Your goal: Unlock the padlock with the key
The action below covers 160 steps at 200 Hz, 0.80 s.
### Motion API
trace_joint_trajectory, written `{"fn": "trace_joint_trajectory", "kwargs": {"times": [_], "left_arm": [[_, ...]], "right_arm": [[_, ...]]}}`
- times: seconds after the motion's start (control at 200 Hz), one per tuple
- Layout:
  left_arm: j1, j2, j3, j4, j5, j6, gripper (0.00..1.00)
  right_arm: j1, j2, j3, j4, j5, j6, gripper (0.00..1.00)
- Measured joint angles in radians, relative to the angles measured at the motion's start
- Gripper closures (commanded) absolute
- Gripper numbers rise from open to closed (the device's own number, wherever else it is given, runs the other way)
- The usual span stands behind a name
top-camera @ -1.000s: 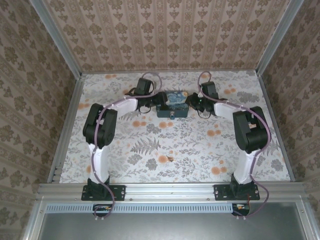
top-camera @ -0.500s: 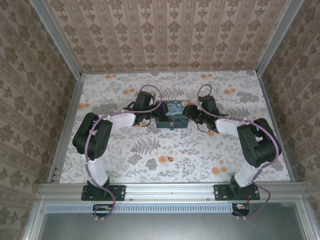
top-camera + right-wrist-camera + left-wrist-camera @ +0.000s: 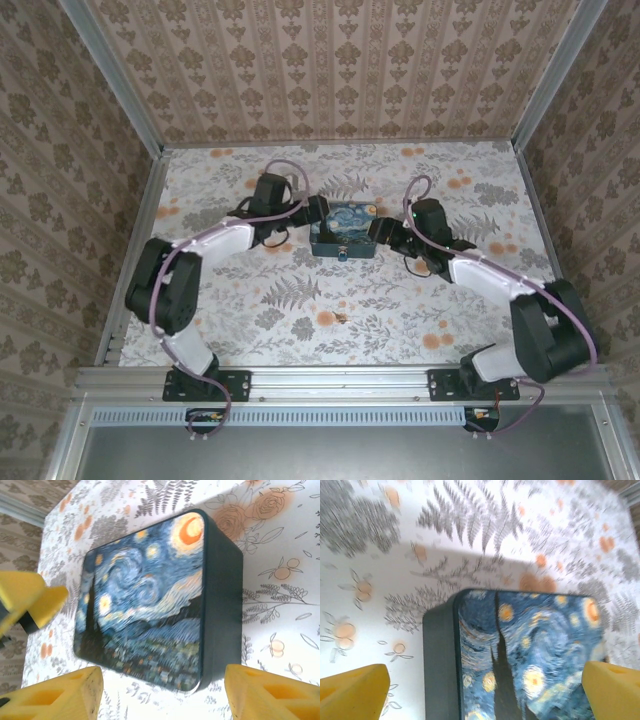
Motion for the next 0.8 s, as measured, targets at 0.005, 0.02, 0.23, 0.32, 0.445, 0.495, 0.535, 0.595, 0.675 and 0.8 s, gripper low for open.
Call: {"fn": "trace_joint_trajectory", "kwargs": {"times": [0.005, 0.02, 0.23, 0.32, 0.445, 0.495, 0.535, 0.595, 0.675, 0.8], "left_arm": [[0.001, -0.004, -0.001, -0.001, 0.000, 0.002, 0.00], [0.007, -0.024, -0.006, -0.003, 0.000, 0.006, 0.00], [0.100, -0.225, -0.093, -0.013, 0.015, 0.023, 0.00], [0.159, -0.274, -0.141, -0.021, 0.019, 0.001, 0.00], [0.250, -0.304, -0.211, -0.027, 0.047, -0.061, 0.00], [0.274, -0.304, -0.228, -0.033, 0.053, -0.082, 0.00], [0.284, -0.304, -0.236, -0.042, 0.054, -0.091, 0.00], [0.288, -0.305, -0.237, -0.057, 0.058, -0.097, 0.00], [0.284, -0.314, -0.237, -0.068, 0.061, -0.097, 0.00], [0.267, -0.333, -0.232, -0.080, 0.061, -0.095, 0.00]], "right_arm": [[0.001, -0.006, -0.002, -0.004, 0.000, -0.002, 0.35], [0.002, -0.019, -0.005, -0.012, -0.003, -0.011, 0.35], [0.135, -0.074, -0.026, -0.145, -0.039, -0.148, 0.37], [0.232, -0.055, -0.025, -0.200, -0.042, -0.218, 0.38], [0.357, 0.031, -0.001, -0.268, -0.028, -0.308, 0.40], [0.399, 0.073, 0.013, -0.291, -0.016, -0.340, 0.42], [0.428, 0.100, 0.021, -0.308, -0.003, -0.361, 0.42], [0.468, 0.137, 0.039, -0.338, 0.019, -0.391, 0.42], [0.511, 0.171, 0.066, -0.373, 0.051, -0.422, 0.44], [0.559, 0.215, 0.111, -0.404, 0.103, -0.460, 0.45]]}}
